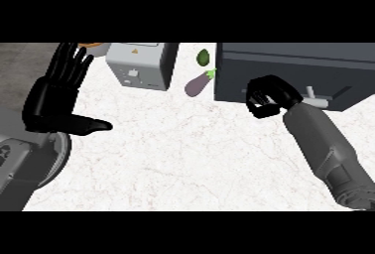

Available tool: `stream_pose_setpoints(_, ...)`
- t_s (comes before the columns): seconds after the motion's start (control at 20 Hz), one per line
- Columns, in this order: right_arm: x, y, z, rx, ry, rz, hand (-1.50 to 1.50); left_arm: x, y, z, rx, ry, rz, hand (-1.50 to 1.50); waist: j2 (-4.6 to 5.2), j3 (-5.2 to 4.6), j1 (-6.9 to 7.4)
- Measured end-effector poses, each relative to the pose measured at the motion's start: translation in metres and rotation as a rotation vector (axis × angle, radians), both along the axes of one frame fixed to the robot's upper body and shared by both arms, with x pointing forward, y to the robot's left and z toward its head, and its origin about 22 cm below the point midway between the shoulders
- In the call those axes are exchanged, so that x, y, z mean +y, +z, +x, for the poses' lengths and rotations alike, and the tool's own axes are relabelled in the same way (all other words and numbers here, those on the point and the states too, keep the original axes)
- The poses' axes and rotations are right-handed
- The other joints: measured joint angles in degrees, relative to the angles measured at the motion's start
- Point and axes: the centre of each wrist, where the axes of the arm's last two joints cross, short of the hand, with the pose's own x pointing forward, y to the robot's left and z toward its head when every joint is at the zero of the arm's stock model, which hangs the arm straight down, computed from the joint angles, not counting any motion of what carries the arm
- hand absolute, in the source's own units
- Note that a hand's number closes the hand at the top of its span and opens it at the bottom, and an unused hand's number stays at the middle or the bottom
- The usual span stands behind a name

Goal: Pick up the cup, place it into the drawer and close the drawer

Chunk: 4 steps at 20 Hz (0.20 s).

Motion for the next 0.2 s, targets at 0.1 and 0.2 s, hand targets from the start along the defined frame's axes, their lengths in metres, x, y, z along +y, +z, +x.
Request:
stream_pose_setpoints(0.1,-0.0025,-0.0009,-0.0006,-0.003,0.007,0.018,1.50,-0.0028,-0.0021,-0.0002,0.004,-0.003,-0.007,-1.50,0.04,0.03,0.17)
stream_pose_setpoints(0.2,-0.0052,-0.0011,-0.0007,-0.001,0.013,0.032,1.50,-0.0028,-0.0063,-0.0017,0.012,-0.005,-0.008,-1.50,0.07,0.08,0.34)
